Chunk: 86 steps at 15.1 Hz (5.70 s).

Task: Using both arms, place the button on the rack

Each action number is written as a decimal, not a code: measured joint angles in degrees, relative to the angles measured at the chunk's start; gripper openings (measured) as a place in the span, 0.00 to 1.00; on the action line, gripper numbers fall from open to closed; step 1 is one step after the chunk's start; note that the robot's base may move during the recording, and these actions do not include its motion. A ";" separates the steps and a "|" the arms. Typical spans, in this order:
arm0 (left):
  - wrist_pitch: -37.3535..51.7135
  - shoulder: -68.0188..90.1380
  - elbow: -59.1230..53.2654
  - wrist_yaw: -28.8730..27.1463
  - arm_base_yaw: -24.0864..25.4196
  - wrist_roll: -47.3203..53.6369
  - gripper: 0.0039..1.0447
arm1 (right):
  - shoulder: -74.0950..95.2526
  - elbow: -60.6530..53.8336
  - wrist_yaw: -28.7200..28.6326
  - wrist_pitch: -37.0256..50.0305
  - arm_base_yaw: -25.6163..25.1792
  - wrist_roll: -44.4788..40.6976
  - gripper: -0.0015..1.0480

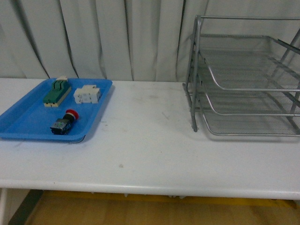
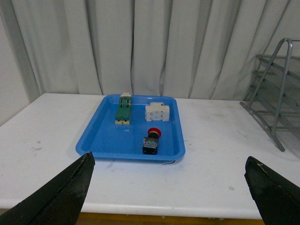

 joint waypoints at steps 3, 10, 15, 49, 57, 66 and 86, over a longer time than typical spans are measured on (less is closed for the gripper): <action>0.00 0.00 0.00 0.00 0.00 0.00 0.94 | 0.00 0.00 0.00 0.00 0.00 0.00 0.94; 0.00 0.00 0.00 0.00 0.00 0.00 0.94 | 0.00 0.00 0.00 0.00 0.00 0.00 0.94; 0.00 0.00 0.00 0.00 0.00 0.00 0.94 | 0.00 0.00 0.00 0.00 0.00 0.00 0.94; 0.00 0.00 0.00 0.02 0.00 0.00 0.94 | 124.91 37.88 -12.96 73.85 -8.92 81.13 0.94; 0.02 0.00 0.00 0.02 0.00 0.00 0.94 | 129.52 45.77 -13.27 73.90 -7.50 80.37 0.94; 0.00 0.00 0.00 0.02 0.00 0.00 0.94 | 131.91 51.19 -13.20 69.79 -5.62 77.61 0.64; 0.00 0.00 0.00 0.00 0.00 0.00 0.94 | 122.62 24.96 -16.81 75.45 -13.31 74.86 0.38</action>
